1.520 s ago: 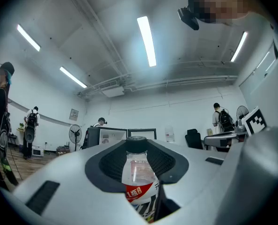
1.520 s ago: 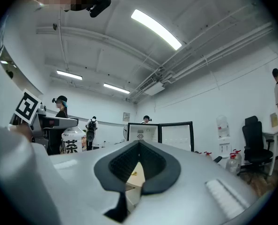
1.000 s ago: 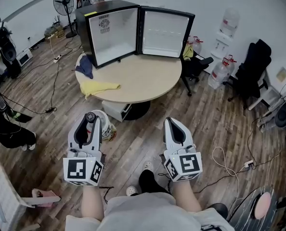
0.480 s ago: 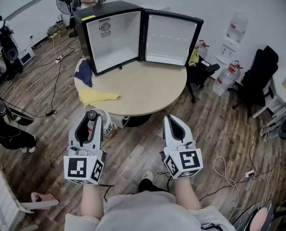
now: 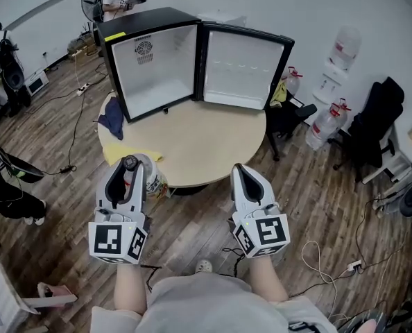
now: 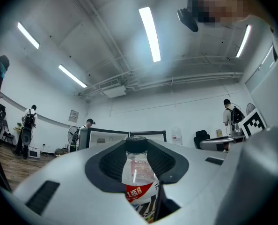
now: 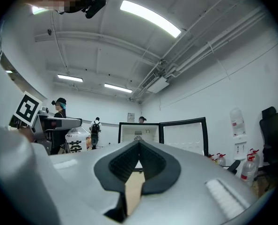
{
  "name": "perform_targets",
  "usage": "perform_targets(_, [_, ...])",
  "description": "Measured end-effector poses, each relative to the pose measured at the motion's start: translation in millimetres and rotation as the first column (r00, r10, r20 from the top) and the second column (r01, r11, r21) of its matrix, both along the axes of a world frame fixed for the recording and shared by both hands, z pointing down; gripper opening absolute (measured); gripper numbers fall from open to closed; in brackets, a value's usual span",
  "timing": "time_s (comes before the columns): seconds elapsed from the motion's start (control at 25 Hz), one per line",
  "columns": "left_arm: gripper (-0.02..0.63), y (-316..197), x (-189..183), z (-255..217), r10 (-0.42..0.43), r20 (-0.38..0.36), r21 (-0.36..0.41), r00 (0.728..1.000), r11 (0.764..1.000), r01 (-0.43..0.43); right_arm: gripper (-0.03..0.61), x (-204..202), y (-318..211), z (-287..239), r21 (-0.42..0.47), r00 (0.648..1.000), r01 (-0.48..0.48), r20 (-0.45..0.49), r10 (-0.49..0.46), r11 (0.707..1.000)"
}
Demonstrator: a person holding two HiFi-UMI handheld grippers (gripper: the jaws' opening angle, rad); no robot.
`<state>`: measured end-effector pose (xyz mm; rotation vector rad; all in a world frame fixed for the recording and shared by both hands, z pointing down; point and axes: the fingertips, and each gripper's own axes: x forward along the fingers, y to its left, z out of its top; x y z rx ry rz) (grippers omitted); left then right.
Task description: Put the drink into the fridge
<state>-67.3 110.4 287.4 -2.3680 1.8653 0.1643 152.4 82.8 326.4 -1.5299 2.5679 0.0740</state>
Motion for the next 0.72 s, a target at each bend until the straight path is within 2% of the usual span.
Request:
perform_targets(0.4, [0.14,-40,22,0,-0.02,-0.017,0.005,1.0,1.0,0.02,0.011,20,-45,6,-0.011,0.999,0.036,0.016,-0.035,0.999])
perform_targets(0.72, [0.14,-86,9,10,-0.014,-0.029,-0.01,0.999,1.0,0.013,0.011,4,-91,14,-0.03,0.999,0.036,0.018,-0.035,0.999])
